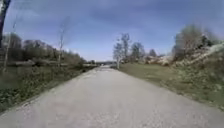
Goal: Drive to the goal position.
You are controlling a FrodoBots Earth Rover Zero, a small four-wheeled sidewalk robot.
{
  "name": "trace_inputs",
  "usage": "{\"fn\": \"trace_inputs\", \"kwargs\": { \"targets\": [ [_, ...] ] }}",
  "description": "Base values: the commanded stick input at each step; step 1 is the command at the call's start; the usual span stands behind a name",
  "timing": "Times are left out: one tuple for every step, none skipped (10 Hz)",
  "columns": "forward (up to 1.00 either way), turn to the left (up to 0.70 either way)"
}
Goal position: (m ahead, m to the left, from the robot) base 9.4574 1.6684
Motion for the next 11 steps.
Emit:
{"fn": "trace_inputs", "kwargs": {
  "targets": [
    [0.85, 0.00],
    [0.85, 0.00],
    [0.85, 0.00],
    [0.85, 0.00],
    [0.85, 0.00],
    [0.85, 0.00],
    [0.85, 0.10],
    [0.85, 0.22],
    [0.85, 0.34],
    [0.85, 0.34],
    [0.85, 0.05]
  ]
}}
